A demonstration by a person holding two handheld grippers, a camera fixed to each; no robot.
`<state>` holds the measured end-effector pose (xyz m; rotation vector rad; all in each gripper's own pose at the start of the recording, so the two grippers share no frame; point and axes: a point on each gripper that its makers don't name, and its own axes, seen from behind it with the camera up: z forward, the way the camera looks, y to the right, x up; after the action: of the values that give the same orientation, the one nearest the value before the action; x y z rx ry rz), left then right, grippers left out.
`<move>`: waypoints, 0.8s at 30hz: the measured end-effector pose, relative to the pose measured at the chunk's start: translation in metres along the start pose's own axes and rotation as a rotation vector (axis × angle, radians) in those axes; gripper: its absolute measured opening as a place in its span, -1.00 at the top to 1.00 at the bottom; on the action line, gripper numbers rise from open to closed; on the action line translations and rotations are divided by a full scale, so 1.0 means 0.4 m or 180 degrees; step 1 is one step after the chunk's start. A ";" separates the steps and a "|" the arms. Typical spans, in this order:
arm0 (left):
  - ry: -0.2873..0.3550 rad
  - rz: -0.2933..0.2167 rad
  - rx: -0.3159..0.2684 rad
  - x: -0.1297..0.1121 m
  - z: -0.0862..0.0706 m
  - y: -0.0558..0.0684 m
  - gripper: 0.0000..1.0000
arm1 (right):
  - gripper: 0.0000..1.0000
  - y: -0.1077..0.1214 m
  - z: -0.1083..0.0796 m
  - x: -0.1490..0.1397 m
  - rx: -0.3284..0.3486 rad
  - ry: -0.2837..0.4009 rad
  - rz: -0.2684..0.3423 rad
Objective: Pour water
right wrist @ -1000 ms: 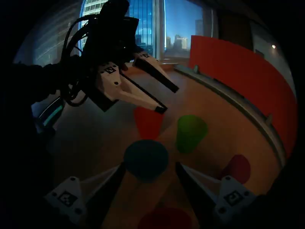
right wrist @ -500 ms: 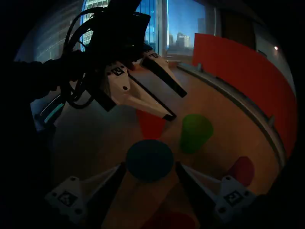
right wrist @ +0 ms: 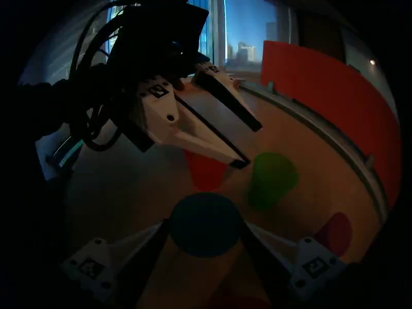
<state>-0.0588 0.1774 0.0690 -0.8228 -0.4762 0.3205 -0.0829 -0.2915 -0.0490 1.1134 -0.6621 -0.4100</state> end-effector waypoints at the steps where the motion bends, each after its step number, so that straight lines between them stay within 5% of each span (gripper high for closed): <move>1: -0.0002 0.0000 0.0002 -0.001 0.000 0.000 -0.85 | -0.94 0.000 0.003 0.000 -0.0007 -0.0006 0.0017; 14: -0.0011 -0.0009 0.0007 -0.010 0.004 -0.001 -0.85 | -0.90 -0.004 0.016 0.000 -0.0050 -0.0023 0.0114; 24: -0.0041 -0.0004 0.0009 -0.015 0.007 -0.001 -0.85 | -0.88 -0.011 -0.017 0.009 -0.0039 0.0074 0.0122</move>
<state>-0.0654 0.1763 0.0691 -0.8182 -0.4882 0.3253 -0.0757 -0.2910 -0.0539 1.0906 -0.6587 -0.3672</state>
